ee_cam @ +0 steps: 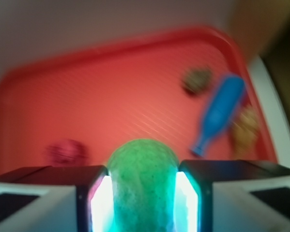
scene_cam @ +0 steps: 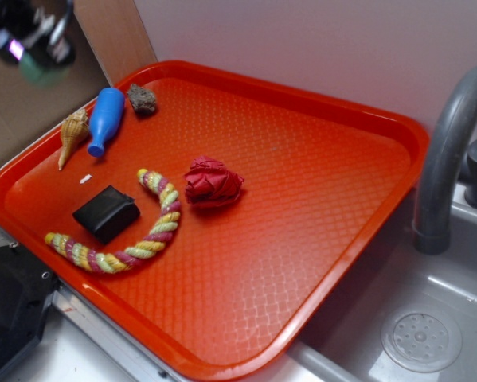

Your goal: Grab the green ball.

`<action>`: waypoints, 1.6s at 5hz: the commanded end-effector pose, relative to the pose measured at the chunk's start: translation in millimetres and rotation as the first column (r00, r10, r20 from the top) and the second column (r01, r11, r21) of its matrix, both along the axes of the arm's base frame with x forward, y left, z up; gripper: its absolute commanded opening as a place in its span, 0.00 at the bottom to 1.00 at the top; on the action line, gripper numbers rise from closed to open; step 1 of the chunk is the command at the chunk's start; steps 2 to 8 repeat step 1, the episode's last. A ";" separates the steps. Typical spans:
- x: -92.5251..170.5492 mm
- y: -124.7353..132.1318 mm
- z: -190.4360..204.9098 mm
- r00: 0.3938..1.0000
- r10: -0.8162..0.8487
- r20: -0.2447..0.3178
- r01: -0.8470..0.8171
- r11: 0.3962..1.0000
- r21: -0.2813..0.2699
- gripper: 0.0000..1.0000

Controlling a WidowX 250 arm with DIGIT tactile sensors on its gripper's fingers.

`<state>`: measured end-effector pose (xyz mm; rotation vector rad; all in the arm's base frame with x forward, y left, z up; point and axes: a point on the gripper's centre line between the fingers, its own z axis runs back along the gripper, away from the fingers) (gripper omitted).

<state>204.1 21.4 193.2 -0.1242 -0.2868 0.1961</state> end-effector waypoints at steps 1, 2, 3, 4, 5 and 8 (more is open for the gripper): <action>2.3 -5.8 32.8 0.997 0.000 0.078 -0.003 0.999 0.037 0.00; 2.3 -5.8 32.8 0.997 0.000 0.078 -0.003 0.999 0.037 0.00; 2.3 -5.8 32.8 0.997 0.000 0.078 -0.003 0.999 0.037 0.00; 2.3 -5.8 32.8 0.997 0.000 0.078 -0.003 0.999 0.037 0.00; 2.3 -5.8 32.8 0.997 0.000 0.078 -0.003 0.999 0.037 0.00; 2.3 -5.8 32.8 0.997 0.000 0.078 -0.003 0.999 0.037 0.00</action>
